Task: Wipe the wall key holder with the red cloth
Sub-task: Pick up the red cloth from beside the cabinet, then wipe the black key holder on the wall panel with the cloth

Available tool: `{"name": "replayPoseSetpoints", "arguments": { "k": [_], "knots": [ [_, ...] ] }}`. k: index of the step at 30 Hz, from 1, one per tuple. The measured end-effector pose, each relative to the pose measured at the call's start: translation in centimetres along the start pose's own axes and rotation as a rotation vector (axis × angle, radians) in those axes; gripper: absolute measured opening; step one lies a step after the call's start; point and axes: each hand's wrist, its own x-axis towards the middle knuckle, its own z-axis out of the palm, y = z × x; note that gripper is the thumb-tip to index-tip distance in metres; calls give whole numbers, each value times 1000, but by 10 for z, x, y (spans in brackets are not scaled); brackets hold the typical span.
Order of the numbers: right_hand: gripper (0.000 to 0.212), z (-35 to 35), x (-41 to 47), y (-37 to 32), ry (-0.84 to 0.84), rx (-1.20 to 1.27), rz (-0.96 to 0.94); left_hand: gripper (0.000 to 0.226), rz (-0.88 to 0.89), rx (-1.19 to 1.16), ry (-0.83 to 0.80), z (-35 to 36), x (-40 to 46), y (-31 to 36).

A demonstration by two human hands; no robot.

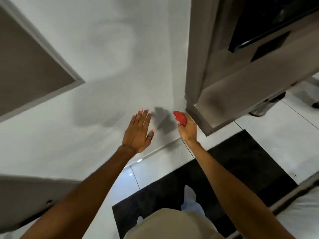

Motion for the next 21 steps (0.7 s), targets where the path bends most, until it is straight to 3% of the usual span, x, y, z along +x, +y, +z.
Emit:
{"name": "replayPoseSetpoints", "arguments": {
  "k": [4, 7, 9, 13, 17, 21],
  "knots": [
    [69, 54, -38, -82, -17, 179, -227, 69, 34, 53, 316, -79, -9, -46],
    [78, 104, -80, -164, -7, 265, -538, 68, 27, 124, 609, -143, -47, -95],
    [73, 110, -98, -196, 67, 260, -718, 68, 2, 107, 736, -165, -64, -100],
    [67, 190, -170, -308, 69, 316, -1061, 74, -157, 230, 1032, -240, -152, -196],
    [64, 251, -189, -355, 222, 127, -1332, 75, -309, 235, 1118, -264, -204, -253],
    [85, 297, -184, -371, 334, -311, -1414, 74, -351, 290, 1080, -278, -245, -302]
  ]
}}
